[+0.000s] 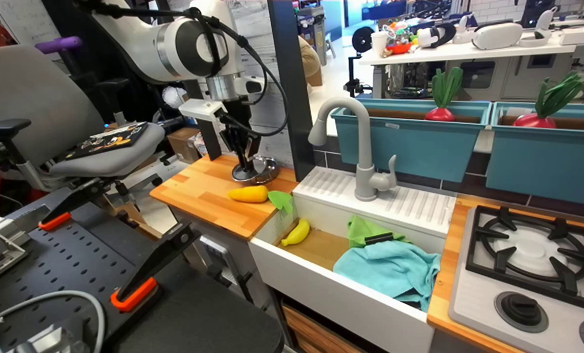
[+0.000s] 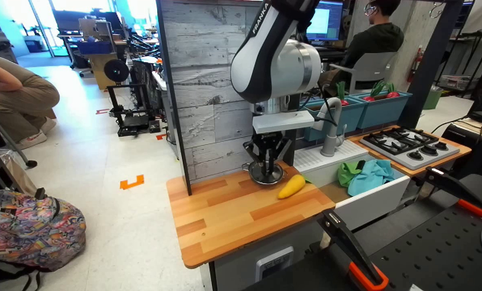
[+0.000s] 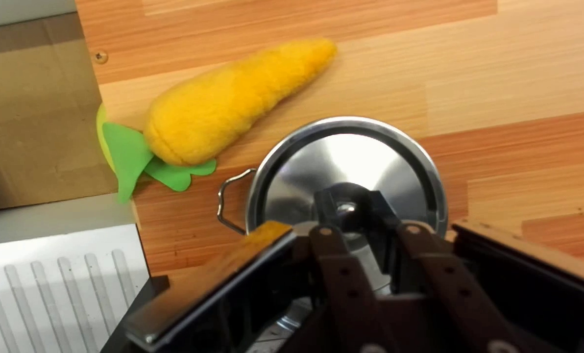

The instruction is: Pick up the lid and place it on the pot

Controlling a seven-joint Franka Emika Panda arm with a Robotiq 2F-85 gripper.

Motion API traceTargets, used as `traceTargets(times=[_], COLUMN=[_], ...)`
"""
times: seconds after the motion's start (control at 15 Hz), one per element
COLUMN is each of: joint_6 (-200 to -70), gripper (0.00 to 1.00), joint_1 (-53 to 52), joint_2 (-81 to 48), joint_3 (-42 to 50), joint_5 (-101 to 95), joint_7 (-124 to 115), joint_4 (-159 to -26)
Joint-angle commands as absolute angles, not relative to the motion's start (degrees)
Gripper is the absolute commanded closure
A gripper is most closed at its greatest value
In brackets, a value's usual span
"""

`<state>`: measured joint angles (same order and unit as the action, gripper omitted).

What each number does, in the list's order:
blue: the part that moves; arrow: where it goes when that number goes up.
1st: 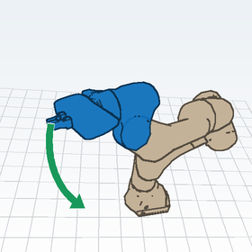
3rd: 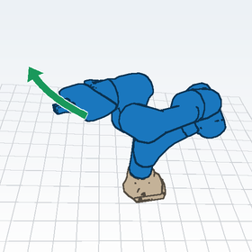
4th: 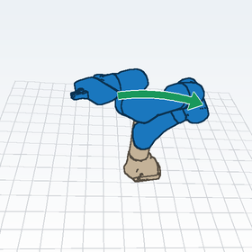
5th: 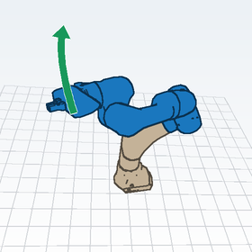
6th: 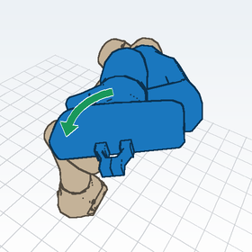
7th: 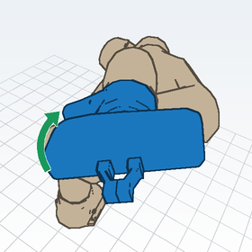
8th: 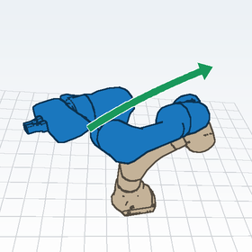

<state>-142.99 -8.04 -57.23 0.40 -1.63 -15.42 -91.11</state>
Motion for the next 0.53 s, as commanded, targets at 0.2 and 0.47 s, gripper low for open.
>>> traceTargets(times=[0.2, 0.47], joint_6=[-149.3, -148.8], gripper=[0.95, 0.95], joint_1=[-11.6, -12.1], joint_2=[-58.9, -59.7], joint_3=[4.5, 5.4], joint_5=[-0.8, -0.6], joint_7=[-22.4, -24.3], joint_4=[-90.2, -89.1])
